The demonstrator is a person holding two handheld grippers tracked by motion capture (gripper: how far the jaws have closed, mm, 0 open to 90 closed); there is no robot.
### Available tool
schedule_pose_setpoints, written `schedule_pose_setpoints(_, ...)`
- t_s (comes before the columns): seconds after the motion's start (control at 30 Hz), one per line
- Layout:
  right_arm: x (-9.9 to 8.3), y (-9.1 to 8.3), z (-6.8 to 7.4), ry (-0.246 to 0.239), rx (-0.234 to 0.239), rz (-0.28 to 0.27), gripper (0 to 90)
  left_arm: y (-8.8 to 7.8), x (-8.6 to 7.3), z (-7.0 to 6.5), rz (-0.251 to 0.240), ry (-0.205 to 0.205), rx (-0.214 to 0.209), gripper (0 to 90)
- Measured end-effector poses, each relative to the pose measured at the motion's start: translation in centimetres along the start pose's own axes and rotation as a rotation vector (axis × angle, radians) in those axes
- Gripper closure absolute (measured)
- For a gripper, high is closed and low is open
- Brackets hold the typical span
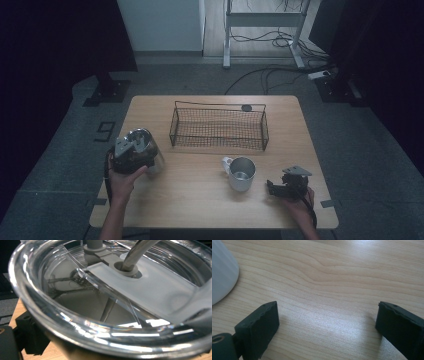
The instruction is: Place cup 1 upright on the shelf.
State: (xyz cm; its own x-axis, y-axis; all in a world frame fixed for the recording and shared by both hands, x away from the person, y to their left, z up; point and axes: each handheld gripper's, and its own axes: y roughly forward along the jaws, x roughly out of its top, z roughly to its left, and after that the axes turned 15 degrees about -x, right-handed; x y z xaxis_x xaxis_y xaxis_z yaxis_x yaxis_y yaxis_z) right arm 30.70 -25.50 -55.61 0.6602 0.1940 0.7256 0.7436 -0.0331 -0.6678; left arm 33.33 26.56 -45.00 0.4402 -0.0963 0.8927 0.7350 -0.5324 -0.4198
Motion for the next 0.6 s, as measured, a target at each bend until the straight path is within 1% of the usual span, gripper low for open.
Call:
schedule_pose_setpoints(0.3,0.0,0.0,0.0,0.0,0.0,0.0,4.5,-0.1,0.1,-0.1,0.002,0.003,0.003,4.0)
schedule_pose_setpoints(0.6,0.0,0.0,0.0,0.0,0.0,0.0,4.5,-0.3,1.0,-0.6,-0.007,0.021,0.008,4.0)
